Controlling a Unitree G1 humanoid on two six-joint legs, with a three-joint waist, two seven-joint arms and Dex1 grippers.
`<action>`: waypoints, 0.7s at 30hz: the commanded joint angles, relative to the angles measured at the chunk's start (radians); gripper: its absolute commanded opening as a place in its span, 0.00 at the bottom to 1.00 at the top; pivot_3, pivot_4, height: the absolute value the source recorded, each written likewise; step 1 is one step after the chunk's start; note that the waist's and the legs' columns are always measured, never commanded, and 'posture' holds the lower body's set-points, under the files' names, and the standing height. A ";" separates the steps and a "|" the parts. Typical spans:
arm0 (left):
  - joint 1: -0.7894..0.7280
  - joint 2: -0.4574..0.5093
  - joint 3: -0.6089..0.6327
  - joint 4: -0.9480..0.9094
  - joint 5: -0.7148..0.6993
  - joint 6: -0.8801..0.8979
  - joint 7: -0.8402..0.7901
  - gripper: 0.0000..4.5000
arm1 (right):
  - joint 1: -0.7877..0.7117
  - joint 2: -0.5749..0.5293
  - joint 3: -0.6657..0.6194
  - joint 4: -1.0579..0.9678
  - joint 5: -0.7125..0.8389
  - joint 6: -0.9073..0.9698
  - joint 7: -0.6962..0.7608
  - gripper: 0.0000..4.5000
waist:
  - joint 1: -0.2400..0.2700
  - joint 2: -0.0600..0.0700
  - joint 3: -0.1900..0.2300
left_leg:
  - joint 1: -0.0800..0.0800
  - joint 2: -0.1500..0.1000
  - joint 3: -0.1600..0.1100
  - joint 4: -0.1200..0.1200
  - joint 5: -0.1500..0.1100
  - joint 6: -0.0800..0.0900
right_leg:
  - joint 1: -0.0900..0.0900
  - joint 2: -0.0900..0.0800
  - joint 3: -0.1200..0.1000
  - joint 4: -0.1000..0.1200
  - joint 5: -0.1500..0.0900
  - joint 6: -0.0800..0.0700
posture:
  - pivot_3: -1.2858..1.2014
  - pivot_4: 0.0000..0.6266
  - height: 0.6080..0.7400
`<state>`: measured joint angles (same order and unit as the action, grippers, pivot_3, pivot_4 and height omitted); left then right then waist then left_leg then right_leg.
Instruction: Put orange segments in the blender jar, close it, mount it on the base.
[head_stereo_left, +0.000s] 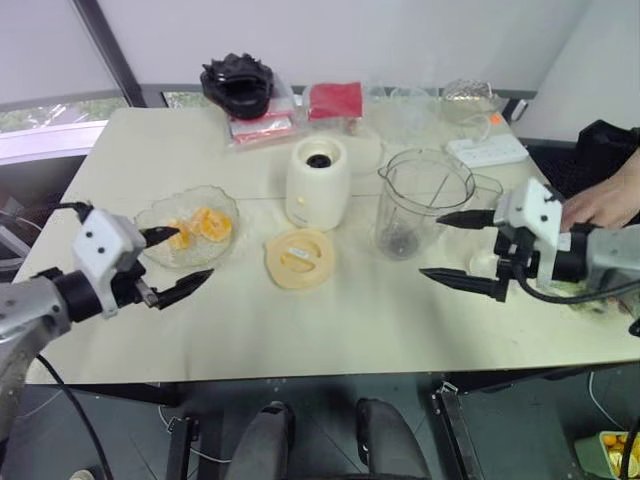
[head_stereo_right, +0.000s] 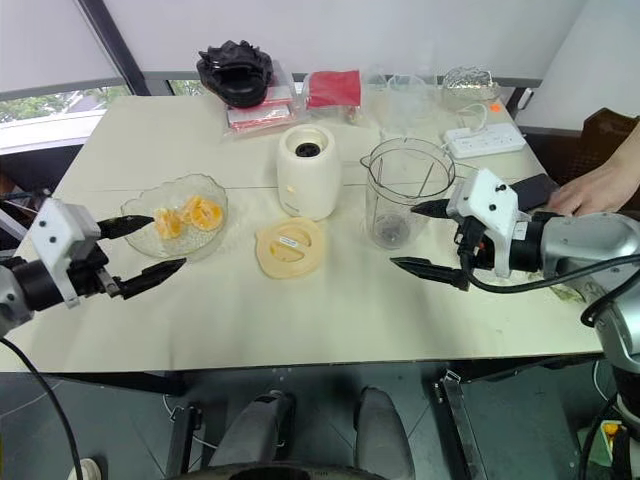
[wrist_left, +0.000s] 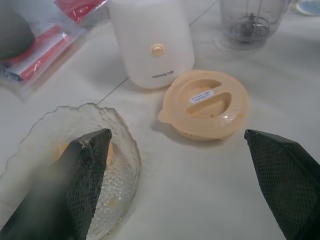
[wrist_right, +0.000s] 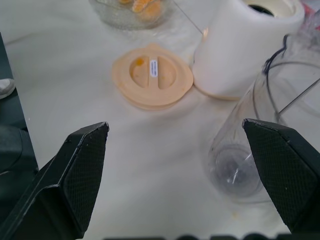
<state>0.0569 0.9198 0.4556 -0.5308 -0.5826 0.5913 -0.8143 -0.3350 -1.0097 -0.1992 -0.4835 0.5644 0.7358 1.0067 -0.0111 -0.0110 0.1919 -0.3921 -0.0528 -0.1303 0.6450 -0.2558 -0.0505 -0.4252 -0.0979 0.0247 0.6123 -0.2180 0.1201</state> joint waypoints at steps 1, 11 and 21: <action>0.000 0.006 0.002 -0.018 0.023 -0.023 0.002 0.99 | -0.034 -0.009 0.005 -0.009 0.015 0.002 -0.006 1.00 | -0.001 0.000 0.000 | 0.000 0.000 0.000 0.000 0.000 0.000 | 0.000 0.000 0.000 0.000 0.000 0.000 | 0.52 0.24 1.00; 0.011 -0.013 -0.008 0.004 0.032 -0.040 0.004 0.99 | -0.064 0.000 0.042 0.005 0.002 -0.008 -0.023 1.00 | 0.000 0.000 0.001 | 0.000 0.000 0.000 0.000 0.000 0.000 | 0.000 0.000 0.000 0.000 0.000 0.000 | 0.52 0.24 1.00; -0.015 0.005 -0.026 0.080 0.066 -0.075 -0.037 0.99 | -0.072 0.001 0.044 -0.006 0.009 -0.004 -0.046 1.00 | 0.000 0.000 0.001 | 0.000 0.000 0.000 0.000 0.000 0.000 | 0.000 0.000 0.000 0.000 0.000 0.000 | 0.52 0.24 1.00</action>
<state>0.0604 0.9055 0.4181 -0.4565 -0.5295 0.5353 -0.8437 -0.3904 -1.0070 -0.1305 -0.4676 0.5642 0.7408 0.9673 -0.0112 -0.0114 0.1926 -0.3921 -0.0527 -0.1299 0.6450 -0.2558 -0.0505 -0.4256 -0.0979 0.0249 0.6124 -0.2179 0.1200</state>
